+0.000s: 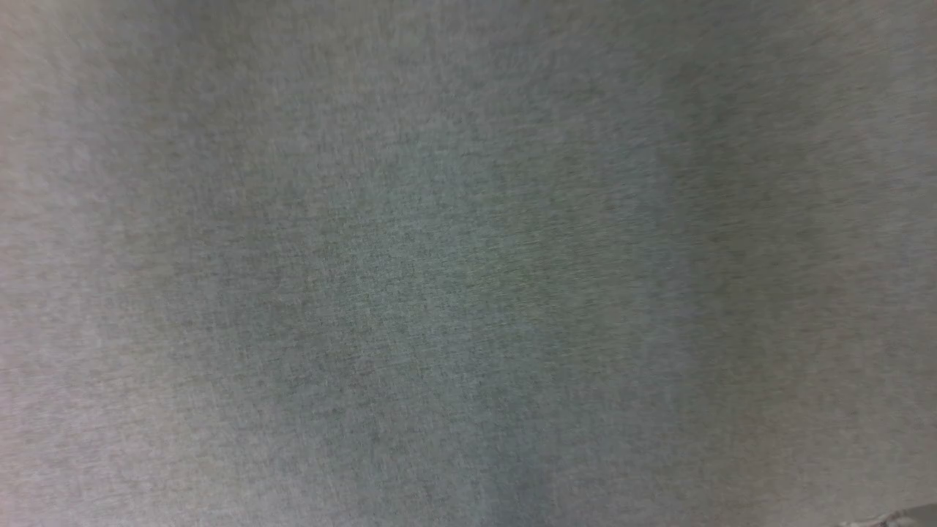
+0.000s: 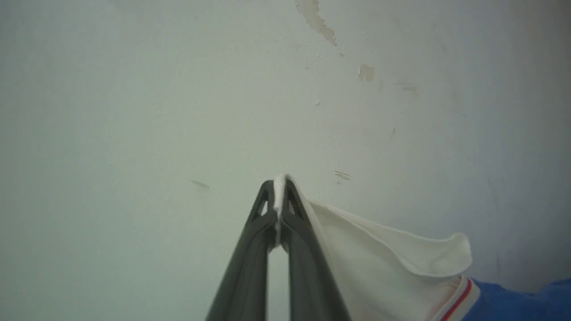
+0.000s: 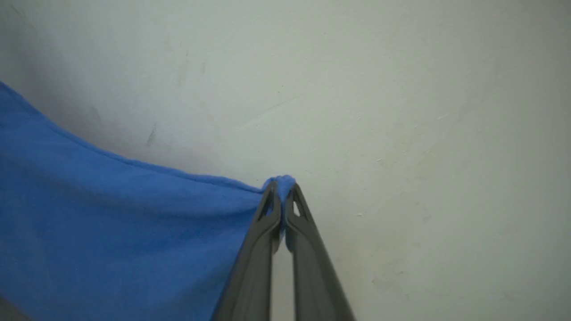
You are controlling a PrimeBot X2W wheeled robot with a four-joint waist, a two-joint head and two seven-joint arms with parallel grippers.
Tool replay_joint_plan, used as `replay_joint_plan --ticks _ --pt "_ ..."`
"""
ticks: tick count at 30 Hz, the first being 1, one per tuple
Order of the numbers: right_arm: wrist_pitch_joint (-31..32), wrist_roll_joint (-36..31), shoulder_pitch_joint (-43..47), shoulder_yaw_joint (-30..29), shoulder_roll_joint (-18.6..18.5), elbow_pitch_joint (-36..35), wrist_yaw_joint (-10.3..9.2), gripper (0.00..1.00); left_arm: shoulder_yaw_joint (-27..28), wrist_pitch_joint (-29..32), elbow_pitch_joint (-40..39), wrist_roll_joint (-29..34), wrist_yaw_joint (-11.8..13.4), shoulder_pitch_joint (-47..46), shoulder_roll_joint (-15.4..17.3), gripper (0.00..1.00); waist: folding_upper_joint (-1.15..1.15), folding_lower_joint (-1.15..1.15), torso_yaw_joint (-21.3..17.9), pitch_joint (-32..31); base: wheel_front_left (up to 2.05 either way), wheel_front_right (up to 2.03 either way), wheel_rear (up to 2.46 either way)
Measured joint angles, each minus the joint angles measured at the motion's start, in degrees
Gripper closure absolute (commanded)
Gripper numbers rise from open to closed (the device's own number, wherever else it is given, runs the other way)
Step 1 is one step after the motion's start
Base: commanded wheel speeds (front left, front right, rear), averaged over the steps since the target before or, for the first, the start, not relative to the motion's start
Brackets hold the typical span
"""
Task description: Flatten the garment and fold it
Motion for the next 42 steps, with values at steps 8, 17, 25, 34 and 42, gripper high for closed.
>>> replay_joint_plan --ticks 8,17,25,34,42 --pt "-4.47 3.33 0.57 9.59 -3.25 -2.46 0.00 1.00 0.19 -3.52 1.11 -4.15 -5.46 3.19 0.05 1.00 0.00 0.00 1.65 5.72 0.00 0.00 0.00" --pt "-3.86 15.53 8.33 19.34 -18.04 -20.59 0.01 1.00 -1.99 0.87 -8.88 -10.16 -11.81 12.10 5.88 1.00 0.00 -0.04 4.16 4.02 0.00 0.00 0.00" --pt "-2.42 22.69 25.87 15.63 -28.06 -32.56 0.01 1.00 -3.36 2.11 -28.73 -18.07 -7.21 32.85 13.34 1.00 0.00 -0.03 5.43 -0.46 0.00 0.00 0.00" --pt "-4.16 24.42 49.01 8.59 -28.50 -34.32 0.01 1.00 -9.94 -2.33 -42.25 -22.81 3.21 59.57 18.49 1.00 0.00 -0.03 5.79 -6.97 0.00 0.00 0.00" --pt "-4.52 24.39 69.19 2.34 -24.01 -33.83 0.00 1.00 -17.85 -3.77 -43.68 -29.45 8.42 78.39 18.12 1.00 0.00 -0.03 5.88 -14.05 0.00 0.00 0.00"
